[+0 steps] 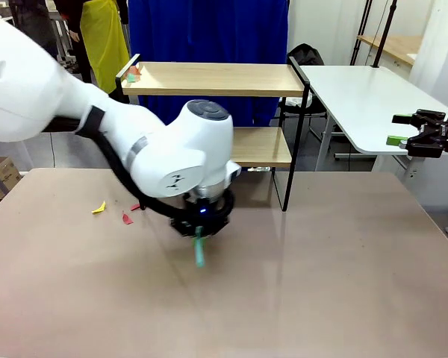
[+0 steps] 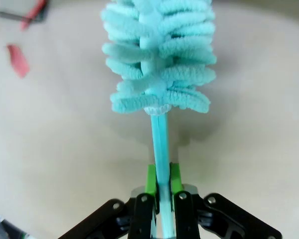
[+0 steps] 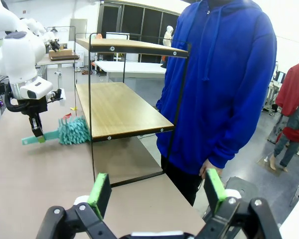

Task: Clean the shelf.
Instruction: Clean the specific section of the Shelf indicated by the human with the Duster.

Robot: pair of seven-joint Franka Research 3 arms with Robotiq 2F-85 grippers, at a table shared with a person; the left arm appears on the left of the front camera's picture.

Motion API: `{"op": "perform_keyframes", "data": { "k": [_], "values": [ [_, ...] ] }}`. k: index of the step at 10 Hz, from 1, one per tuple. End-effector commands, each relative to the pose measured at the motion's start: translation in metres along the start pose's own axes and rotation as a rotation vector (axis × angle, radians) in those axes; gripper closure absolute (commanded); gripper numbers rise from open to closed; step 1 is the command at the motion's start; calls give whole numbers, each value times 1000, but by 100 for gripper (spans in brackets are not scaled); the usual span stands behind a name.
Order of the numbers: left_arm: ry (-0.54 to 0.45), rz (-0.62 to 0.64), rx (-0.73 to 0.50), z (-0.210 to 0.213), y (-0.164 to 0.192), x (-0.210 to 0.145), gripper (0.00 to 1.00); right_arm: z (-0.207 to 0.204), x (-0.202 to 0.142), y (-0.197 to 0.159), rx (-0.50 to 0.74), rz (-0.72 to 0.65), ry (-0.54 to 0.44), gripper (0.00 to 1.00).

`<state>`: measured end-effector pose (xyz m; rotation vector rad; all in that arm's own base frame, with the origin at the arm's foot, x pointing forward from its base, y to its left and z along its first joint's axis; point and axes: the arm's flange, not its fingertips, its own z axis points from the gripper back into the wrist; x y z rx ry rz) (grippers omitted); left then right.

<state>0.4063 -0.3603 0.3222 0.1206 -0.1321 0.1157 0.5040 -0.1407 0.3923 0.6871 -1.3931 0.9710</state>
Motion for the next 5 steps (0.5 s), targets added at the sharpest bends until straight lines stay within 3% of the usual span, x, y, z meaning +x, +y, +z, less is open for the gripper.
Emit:
{"op": "perform_keyframes", "data": {
  "k": [1,3,5],
  "values": [
    [46,-5,156,-10,47,-11,87,-1,3,0,-1,5,-2,0],
    [44,-26,264,-8,80,-15,87,-1,3,0,-1,5,-2,0],
    [-13,-22,301,12,92,-14,87,-1,3,0,-1,5,-2,0]
  ]
}}
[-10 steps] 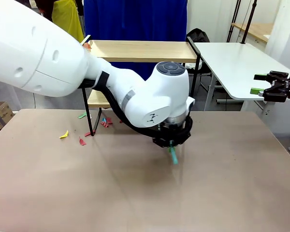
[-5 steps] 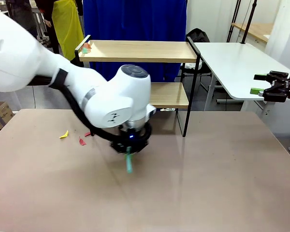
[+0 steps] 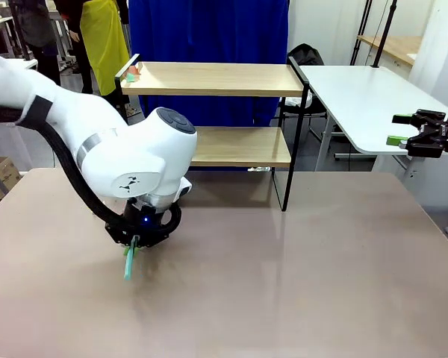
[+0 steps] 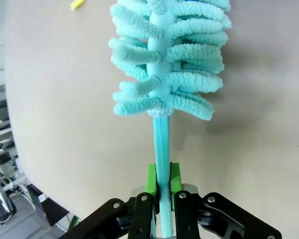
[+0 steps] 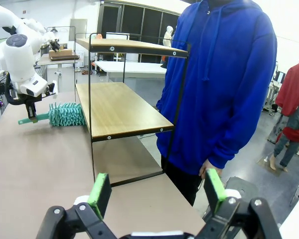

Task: Clean the shelf.
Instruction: Clean the specific section of the Shelf indicated by the human with the Duster.

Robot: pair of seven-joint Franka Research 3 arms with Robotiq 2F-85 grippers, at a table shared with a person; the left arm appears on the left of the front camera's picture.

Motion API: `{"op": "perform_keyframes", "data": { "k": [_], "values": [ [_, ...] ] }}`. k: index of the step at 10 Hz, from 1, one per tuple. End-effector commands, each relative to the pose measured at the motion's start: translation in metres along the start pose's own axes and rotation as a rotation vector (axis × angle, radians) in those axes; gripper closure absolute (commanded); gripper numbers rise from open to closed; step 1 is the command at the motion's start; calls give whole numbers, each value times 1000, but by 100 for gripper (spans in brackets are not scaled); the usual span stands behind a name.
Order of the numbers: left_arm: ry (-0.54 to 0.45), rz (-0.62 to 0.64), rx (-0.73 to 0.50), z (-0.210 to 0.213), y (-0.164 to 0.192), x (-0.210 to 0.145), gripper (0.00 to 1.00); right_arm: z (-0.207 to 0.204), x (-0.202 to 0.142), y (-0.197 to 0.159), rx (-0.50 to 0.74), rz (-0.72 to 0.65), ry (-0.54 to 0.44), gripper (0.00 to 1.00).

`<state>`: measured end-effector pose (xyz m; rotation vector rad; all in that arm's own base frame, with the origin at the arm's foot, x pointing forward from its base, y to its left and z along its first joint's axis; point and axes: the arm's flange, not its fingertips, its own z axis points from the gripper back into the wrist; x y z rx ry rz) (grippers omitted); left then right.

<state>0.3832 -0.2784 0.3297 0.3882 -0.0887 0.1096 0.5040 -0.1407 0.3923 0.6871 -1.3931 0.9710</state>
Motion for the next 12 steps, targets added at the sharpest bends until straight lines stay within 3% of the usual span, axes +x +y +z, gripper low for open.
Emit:
{"op": "perform_keyframes", "data": {
  "k": [1,2,3,5,8,12],
  "values": [
    [-75,31,-45,23,8,-3,87,-1,3,0,-1,5,-2,0],
    [0,0,0,0,0,0,87,-1,3,0,-1,5,-2,0],
    [0,0,0,0,0,0,87,-1,3,0,-1,5,-2,0],
    [-89,-16,-80,28,5,-10,87,-1,3,0,-1,5,-2,0],
    [-158,-169,-299,51,38,-22,87,-1,3,0,-1,5,-2,0],
    [-95,-449,-373,77,102,-49,87,-1,3,0,-1,5,-2,0]
  ]
}}
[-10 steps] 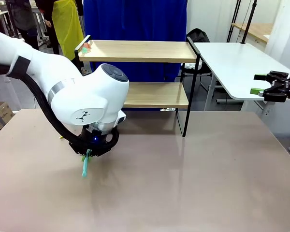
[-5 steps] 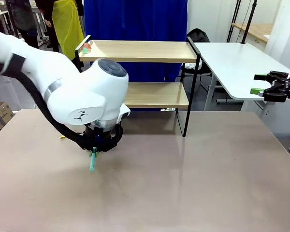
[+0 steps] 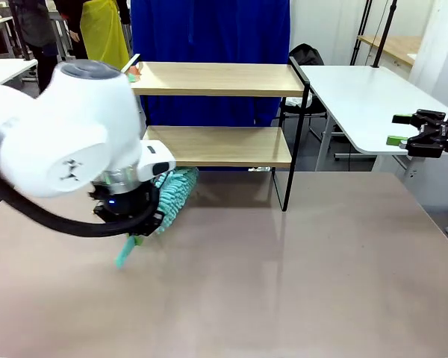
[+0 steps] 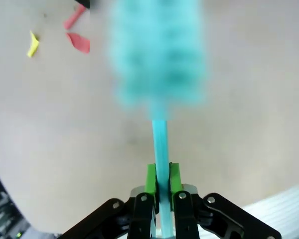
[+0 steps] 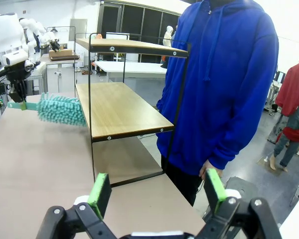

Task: Clean the shelf.
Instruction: Clean the specific section of the Shelf indicated by the human with the Duster.

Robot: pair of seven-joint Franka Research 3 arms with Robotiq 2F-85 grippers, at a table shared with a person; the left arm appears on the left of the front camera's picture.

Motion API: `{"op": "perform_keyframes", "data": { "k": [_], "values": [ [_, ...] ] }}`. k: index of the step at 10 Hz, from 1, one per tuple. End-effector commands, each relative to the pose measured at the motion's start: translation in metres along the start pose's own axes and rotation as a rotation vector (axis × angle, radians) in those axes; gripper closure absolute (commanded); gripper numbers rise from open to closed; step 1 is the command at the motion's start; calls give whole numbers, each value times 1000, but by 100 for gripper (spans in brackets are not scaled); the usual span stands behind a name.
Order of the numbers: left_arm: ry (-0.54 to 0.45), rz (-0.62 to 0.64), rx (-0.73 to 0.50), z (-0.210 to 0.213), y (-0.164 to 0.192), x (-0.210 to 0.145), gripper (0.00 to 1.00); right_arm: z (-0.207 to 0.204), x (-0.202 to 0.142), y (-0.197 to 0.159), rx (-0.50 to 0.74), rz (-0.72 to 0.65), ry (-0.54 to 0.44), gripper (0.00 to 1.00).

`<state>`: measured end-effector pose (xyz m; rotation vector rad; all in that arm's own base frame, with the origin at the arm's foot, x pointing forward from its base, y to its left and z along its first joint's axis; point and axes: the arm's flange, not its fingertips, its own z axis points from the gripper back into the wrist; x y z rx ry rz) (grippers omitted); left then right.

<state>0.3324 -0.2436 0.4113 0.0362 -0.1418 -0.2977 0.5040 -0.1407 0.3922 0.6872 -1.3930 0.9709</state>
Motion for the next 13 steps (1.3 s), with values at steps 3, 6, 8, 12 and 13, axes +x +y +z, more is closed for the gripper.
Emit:
{"op": "perform_keyframes", "data": {
  "k": [3,6,8,12,13],
  "values": [
    [41,-275,-147,65,49,-57,87,-1,3,0,-1,5,-2,0],
    [128,-392,-159,105,71,-93,87,-1,3,0,-1,5,-2,0],
    [237,-463,-83,139,68,-114,87,-1,3,0,-1,5,-2,0],
    [314,-626,-28,185,50,-122,87,-1,3,0,-1,5,-2,0],
    [291,-536,-58,175,53,-133,87,-1,3,0,-1,5,-2,0]
  ]
}}
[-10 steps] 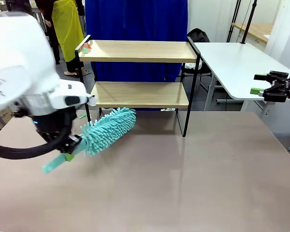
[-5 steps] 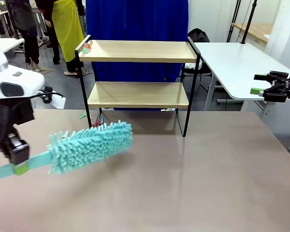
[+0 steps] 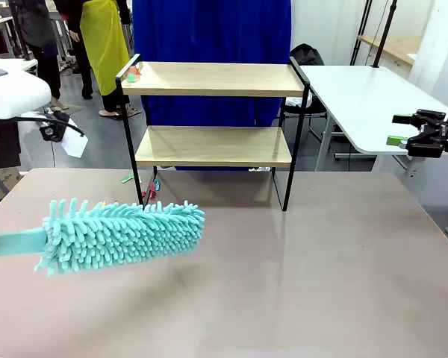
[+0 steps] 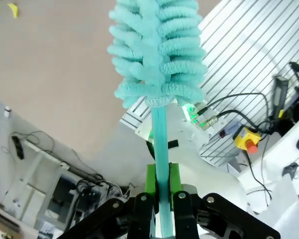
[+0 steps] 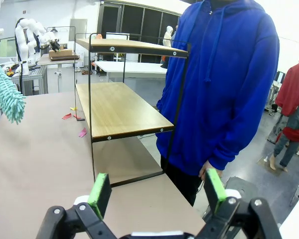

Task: Clean the shelf.
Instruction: Clean the specific section of the Shelf indicated by the human with the Duster, then hand the Duster back to the human.

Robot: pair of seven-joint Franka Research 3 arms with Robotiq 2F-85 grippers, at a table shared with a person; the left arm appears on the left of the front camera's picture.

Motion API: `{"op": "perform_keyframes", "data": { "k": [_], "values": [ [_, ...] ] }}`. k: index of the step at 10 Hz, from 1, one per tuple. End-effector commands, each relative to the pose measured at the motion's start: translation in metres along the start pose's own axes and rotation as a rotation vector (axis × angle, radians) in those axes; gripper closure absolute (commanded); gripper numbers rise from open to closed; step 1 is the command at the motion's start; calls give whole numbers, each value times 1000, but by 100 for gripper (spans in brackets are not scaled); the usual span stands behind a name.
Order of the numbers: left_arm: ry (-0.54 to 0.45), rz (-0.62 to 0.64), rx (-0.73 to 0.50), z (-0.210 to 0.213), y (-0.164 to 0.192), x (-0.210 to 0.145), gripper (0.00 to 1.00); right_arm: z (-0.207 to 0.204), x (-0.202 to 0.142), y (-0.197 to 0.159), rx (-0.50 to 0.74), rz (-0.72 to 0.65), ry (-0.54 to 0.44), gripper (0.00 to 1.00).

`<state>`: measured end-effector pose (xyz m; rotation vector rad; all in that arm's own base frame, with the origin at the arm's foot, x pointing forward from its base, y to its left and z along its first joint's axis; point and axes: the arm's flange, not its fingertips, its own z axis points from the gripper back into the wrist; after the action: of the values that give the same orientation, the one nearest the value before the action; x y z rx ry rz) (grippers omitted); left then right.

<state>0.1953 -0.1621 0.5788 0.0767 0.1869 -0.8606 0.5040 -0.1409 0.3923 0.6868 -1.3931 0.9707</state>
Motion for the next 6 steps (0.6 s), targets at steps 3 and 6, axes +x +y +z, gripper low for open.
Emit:
{"op": "perform_keyframes", "data": {
  "k": [3,6],
  "values": [
    [-21,34,-12,-10,5,-2,87,-1,3,0,-1,5,-2,0],
    [-21,34,-12,-10,5,-2,87,-1,3,0,-1,5,-2,0]
  ]
}}
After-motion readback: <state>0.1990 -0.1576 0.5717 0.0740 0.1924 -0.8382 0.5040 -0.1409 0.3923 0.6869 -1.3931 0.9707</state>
